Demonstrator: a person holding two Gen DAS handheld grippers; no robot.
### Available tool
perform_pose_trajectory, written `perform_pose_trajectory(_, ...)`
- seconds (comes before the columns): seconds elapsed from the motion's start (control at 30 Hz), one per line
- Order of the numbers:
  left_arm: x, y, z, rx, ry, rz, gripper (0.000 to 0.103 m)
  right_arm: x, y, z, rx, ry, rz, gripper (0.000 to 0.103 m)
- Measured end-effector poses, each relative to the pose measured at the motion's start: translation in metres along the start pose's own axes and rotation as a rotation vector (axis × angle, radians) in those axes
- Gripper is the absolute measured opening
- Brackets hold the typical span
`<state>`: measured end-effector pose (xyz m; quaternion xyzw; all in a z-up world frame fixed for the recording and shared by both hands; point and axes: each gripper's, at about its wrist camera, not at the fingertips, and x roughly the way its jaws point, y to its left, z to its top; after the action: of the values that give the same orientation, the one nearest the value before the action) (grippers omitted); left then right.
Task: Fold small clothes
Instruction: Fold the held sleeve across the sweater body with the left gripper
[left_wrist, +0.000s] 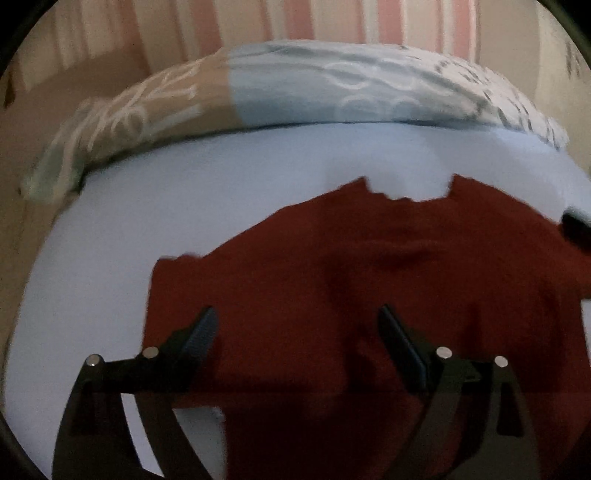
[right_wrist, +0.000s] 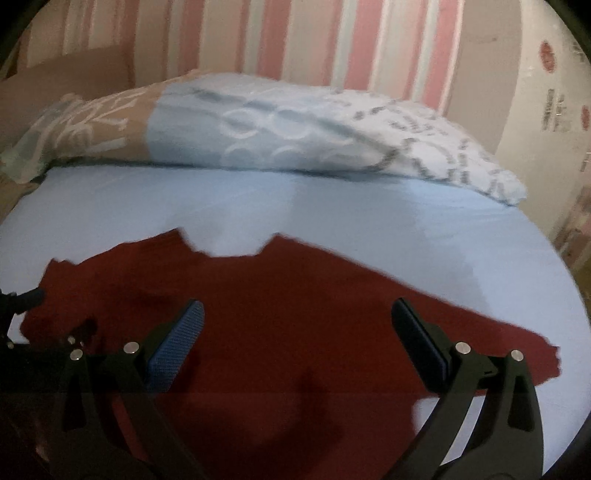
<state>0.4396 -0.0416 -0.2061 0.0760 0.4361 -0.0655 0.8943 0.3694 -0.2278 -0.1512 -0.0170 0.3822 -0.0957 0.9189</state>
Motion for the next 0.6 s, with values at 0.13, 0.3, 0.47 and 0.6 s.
perform_pose_trajectory(0.13,-0.005,0.030,-0.004,-0.038,-0.007,0.027,0.089,0.012,0.036,-0.006,-0.058,0.029,0.027,0.100)
perform_pose_trajectory(0.3,-0.005,0.053,-0.008,-0.070,0.000,0.036,0.089,0.035,0.053,-0.014,-0.060,0.084,0.034,0.100)
perform_pose_trajectory(0.47,-0.005,0.067,-0.013,-0.087,0.000,0.033,0.089,0.065,0.059,-0.019,-0.009,0.153,0.050,0.099)
perform_pose_trajectory(0.6,-0.004,0.069,-0.013,-0.093,0.001,0.028,0.089,0.078,0.068,-0.025,0.000,0.205,0.076,0.068)
